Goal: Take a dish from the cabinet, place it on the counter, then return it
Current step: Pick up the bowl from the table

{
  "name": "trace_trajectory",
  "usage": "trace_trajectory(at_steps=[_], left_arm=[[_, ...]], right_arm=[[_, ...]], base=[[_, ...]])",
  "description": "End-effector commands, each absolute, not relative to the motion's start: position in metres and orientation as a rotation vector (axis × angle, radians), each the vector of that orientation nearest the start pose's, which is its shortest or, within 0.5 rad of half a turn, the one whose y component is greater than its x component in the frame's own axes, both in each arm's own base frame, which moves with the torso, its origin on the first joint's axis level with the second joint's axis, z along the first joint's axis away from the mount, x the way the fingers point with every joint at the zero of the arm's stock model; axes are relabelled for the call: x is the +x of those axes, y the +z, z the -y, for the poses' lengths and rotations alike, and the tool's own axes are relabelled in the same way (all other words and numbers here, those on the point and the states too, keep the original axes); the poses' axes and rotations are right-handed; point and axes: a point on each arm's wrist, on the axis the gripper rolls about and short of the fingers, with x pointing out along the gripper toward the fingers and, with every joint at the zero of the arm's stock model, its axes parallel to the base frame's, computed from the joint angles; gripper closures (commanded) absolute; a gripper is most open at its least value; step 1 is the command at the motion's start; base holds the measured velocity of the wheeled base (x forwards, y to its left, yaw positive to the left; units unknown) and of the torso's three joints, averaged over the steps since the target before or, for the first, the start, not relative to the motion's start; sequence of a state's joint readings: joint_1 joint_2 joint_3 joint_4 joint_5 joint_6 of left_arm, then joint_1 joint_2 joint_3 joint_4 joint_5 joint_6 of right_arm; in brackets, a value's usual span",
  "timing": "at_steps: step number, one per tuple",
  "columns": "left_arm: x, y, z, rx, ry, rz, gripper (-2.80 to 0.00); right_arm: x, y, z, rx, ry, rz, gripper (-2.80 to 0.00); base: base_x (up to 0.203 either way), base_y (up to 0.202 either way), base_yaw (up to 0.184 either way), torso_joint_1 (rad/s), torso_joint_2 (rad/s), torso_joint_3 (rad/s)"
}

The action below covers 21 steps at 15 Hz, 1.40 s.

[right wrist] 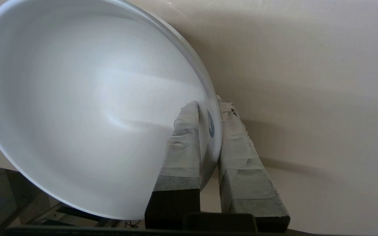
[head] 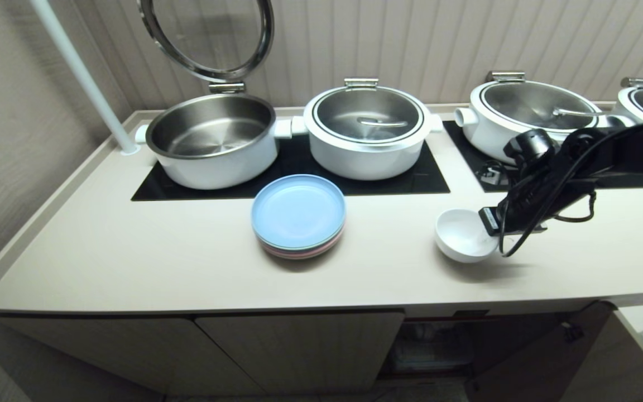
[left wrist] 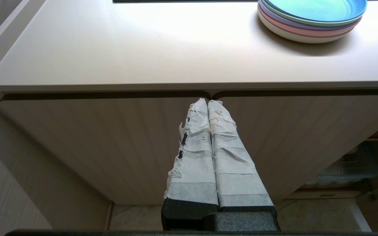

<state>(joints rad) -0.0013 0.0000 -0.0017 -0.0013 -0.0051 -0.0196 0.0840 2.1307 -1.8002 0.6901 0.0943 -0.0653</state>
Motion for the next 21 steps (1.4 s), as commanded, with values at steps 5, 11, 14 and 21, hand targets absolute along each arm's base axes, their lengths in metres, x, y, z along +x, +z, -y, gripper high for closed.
trace_trajectory(at_steps=[5,11,14,21], left_arm=[[-0.023,0.076,0.000,-0.020,-0.005,0.003,0.00],[-0.023,0.076,0.000,-0.020,-0.008,0.003,0.00],[-0.023,0.076,0.000,-0.020,-0.006,0.003,0.00],[-0.023,0.076,0.000,-0.020,-0.005,0.003,0.00]], right_arm=[[0.393,0.191,-0.038,0.000,0.171,-1.010,0.00],[0.376,0.196,-0.038,0.054,0.143,-1.027,0.00],[0.373,0.202,-0.038,0.121,0.108,-1.019,0.00],[0.356,0.206,-0.036,0.182,0.075,-1.034,0.00]], base=[[0.000,0.000,0.000,0.000,0.00,0.000],[0.000,0.000,0.000,0.000,0.00,0.000],[0.000,0.000,0.000,0.000,0.00,0.000],[0.000,0.000,0.000,0.000,0.00,0.000]])
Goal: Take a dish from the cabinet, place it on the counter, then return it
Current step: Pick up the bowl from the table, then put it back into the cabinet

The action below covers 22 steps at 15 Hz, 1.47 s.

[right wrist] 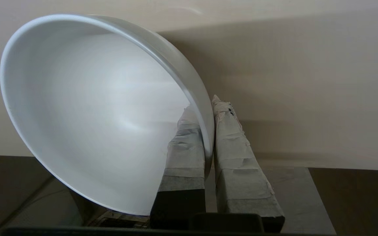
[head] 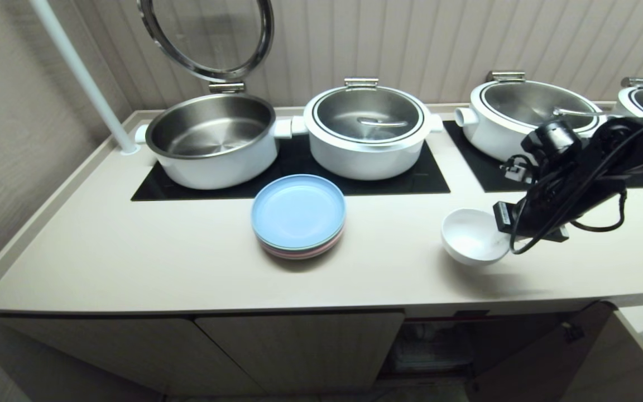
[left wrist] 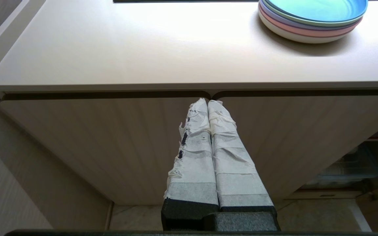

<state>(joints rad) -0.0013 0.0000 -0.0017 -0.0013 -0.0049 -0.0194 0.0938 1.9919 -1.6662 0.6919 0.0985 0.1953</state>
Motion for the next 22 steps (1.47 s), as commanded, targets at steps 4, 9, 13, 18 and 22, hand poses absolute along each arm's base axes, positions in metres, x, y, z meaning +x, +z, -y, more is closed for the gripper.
trace_trajectory(at_steps=[4,9,13,18,22], left_arm=[[-0.023,0.076,0.000,-0.020,-0.005,0.003,0.00],[-0.023,0.076,0.000,-0.020,-0.005,0.003,0.00],[-0.023,0.076,0.000,-0.020,-0.005,0.003,0.00],[-0.023,0.076,0.000,-0.020,-0.006,0.003,0.00],[-0.023,0.076,0.000,-0.020,-0.007,0.003,0.00]], right_arm=[[0.334,0.212,-0.035,0.206,0.119,-1.045,0.00],[0.303,0.223,-0.032,0.228,0.155,-1.040,0.00],[0.273,0.226,-0.029,0.233,0.165,-1.034,0.00],[0.239,0.211,-0.026,0.231,0.177,-0.956,0.00],[0.211,0.208,-0.024,0.233,0.183,-0.944,0.00]], base=[[0.000,0.000,0.000,0.000,0.00,0.000],[0.000,0.000,0.000,0.000,0.00,0.000],[0.000,0.000,0.000,0.000,0.00,0.000],[0.000,0.000,0.000,0.000,0.00,0.000],[0.000,0.000,0.000,0.000,0.00,0.000]])
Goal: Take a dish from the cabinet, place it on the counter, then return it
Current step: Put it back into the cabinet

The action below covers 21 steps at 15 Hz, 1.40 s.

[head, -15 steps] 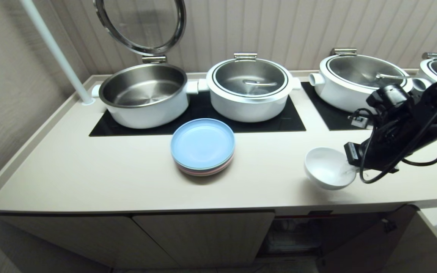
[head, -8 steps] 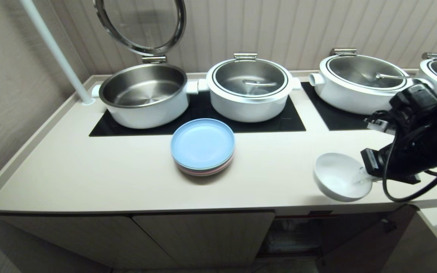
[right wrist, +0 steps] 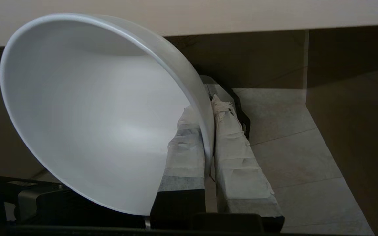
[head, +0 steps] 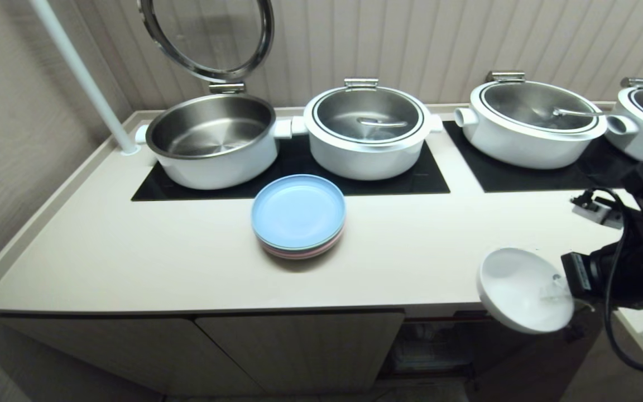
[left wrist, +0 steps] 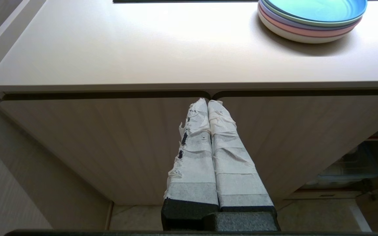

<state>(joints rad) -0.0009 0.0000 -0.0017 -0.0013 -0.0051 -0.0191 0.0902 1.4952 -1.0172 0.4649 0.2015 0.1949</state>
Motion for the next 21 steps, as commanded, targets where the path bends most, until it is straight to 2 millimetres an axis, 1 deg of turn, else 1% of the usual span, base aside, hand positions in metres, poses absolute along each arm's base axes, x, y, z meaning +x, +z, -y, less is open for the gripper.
trace_trajectory(at_steps=[1,4,7,10,13,17,21], left_arm=[[-0.023,0.076,0.000,-0.020,-0.006,0.003,0.00],[-0.023,0.076,0.000,-0.020,-0.006,0.003,0.00],[-0.023,0.076,0.000,-0.020,-0.006,0.003,0.00],[-0.023,0.076,0.000,-0.020,-0.006,0.003,0.00],[-0.023,0.076,0.000,-0.020,-0.006,0.003,0.00],[-0.023,0.076,0.000,-0.020,-0.005,0.003,0.00],[-0.023,0.076,0.000,-0.020,-0.006,0.003,0.00]], right_arm=[[0.203,0.209,-0.023,0.242,0.204,-0.939,0.00],[0.175,0.205,-0.023,0.274,0.280,-0.939,0.00],[0.146,0.192,-0.021,0.282,0.314,-0.966,0.00],[0.124,0.180,-0.019,0.283,0.312,-0.983,0.00],[0.104,0.174,-0.017,0.253,0.321,-0.998,0.00],[0.085,0.173,-0.016,0.218,0.337,-1.033,0.00],[0.072,0.164,-0.014,0.207,0.338,-1.080,0.00]], base=[[0.000,0.000,0.000,0.000,0.00,0.000],[0.000,0.000,0.000,0.000,0.00,0.000],[0.000,0.000,0.000,0.000,0.00,0.000],[0.000,0.000,0.000,0.000,0.00,0.000],[0.000,0.000,0.000,0.000,0.00,0.000],[0.000,0.000,0.000,0.000,0.00,0.000],[0.000,0.000,0.000,0.000,0.00,0.000]])
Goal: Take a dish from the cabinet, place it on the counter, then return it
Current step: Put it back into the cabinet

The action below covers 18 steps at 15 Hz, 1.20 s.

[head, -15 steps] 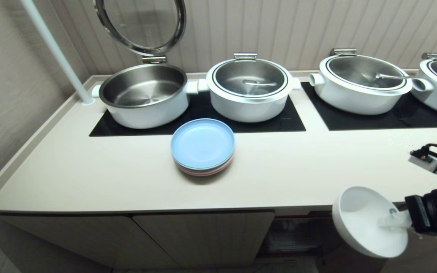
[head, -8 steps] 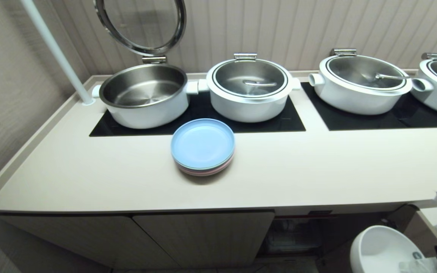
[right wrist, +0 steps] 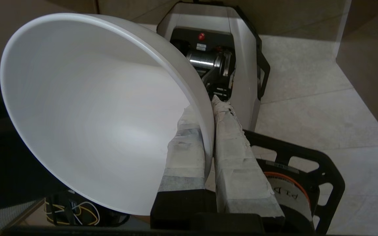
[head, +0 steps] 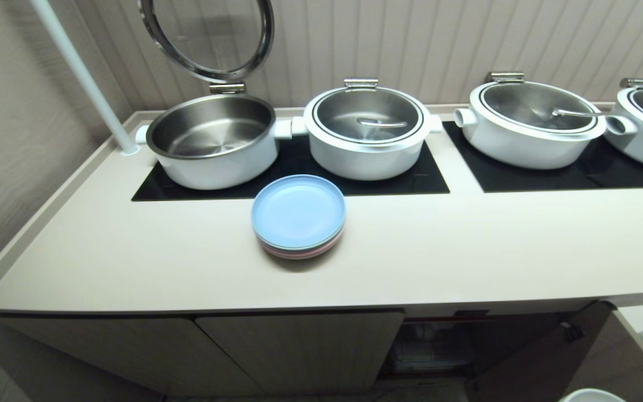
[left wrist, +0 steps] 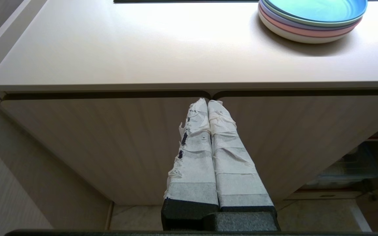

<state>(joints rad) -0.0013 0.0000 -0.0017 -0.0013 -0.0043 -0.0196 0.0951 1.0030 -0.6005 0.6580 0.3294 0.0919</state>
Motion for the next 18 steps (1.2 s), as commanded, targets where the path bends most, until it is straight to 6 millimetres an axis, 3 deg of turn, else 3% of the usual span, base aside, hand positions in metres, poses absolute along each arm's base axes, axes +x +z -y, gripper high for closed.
trace_trajectory(at_steps=[1,18], left_arm=[[-0.0229,0.0761,0.0001,-0.020,-0.006,0.003,0.00],[-0.0229,0.0761,0.0001,-0.020,-0.006,0.004,0.00]], right_arm=[[0.0702,0.1634,-0.0142,0.207,0.336,-1.099,0.00],[0.0614,0.1603,-0.0134,0.145,0.301,-1.098,0.00]], base=[[0.000,0.000,0.000,0.000,0.00,0.000],[0.000,0.000,0.000,0.000,0.00,0.000]])
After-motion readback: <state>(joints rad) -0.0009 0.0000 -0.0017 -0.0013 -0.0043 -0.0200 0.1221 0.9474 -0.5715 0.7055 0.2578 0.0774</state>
